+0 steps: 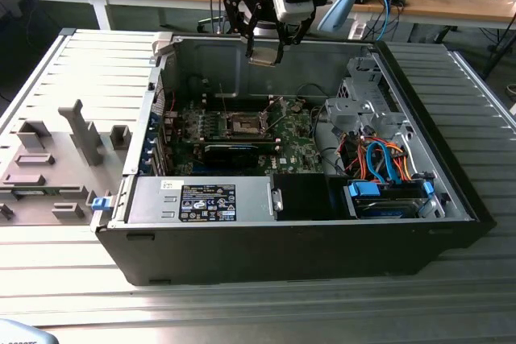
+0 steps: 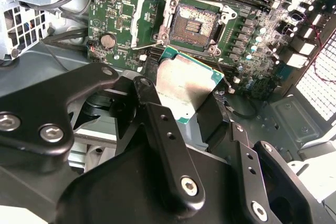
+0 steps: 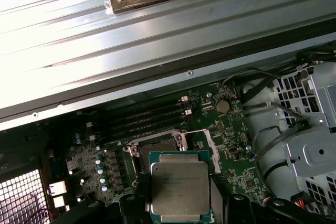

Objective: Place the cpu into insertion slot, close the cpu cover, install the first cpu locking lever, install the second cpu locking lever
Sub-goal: 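Place the cpu into insertion slot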

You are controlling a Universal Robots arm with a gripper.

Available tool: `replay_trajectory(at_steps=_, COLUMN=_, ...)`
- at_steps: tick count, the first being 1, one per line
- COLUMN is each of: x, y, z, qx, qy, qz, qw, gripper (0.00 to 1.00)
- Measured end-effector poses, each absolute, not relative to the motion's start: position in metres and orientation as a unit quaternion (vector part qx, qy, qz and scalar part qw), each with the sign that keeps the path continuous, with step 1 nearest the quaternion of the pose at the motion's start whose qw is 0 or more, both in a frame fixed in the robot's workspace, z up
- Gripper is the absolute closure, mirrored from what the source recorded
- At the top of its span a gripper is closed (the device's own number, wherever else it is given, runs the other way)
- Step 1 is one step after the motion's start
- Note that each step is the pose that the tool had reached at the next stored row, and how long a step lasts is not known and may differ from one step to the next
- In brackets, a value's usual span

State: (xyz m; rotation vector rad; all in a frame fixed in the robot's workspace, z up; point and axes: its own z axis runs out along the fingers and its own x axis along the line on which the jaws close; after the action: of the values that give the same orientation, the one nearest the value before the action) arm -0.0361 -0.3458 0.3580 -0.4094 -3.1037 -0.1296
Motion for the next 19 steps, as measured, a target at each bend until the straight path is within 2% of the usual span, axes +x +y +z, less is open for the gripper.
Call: replay_trajectory(at_steps=19, x=-0.0361, y=-0.3458, z=0.358, qx=-0.135, qy=-0.99, qz=-0.041, qw=0.004, gripper=0.46)
